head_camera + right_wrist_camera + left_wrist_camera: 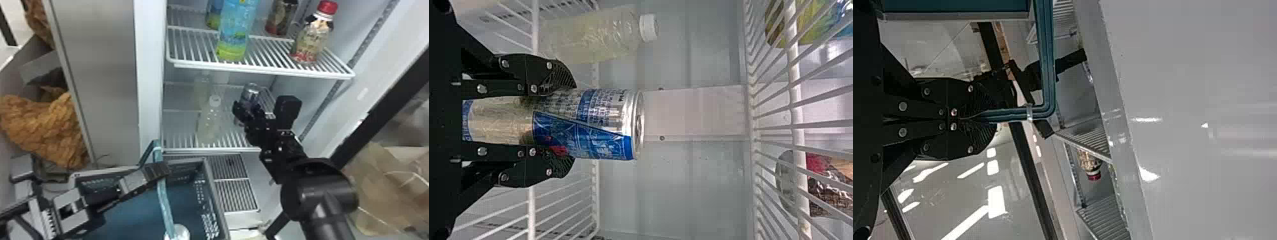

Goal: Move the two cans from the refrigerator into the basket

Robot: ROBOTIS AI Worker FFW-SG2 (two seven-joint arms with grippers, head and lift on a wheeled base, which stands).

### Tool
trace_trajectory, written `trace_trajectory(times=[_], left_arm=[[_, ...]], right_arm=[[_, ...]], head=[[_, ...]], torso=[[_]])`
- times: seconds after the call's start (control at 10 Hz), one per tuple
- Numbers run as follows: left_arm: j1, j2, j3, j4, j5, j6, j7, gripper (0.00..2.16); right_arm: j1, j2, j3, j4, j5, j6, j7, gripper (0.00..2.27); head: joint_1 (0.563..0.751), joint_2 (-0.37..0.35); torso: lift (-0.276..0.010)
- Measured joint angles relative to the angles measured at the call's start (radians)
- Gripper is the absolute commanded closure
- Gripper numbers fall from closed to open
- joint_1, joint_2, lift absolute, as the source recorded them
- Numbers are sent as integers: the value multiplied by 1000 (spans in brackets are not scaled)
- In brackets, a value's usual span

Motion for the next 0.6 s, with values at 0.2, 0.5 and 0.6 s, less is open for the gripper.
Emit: trace_trajectory(times=[0.2, 0.5, 0.6], left_arm=[[2, 2, 1, 0, 2, -1, 0, 1210], [6, 5, 0, -2, 7, -3, 0, 1210], [7, 5, 0, -2, 7, -3, 0, 1210]], right_arm=[[72, -16, 0, -92, -33, 16, 3, 1282], [190, -29, -25, -214, -64, 29, 8, 1282], [234, -31, -50, -257, -65, 37, 11, 1282]], head=[[695, -259], [695, -265], [695, -280]], torso=[[-219], [-219], [-219]])
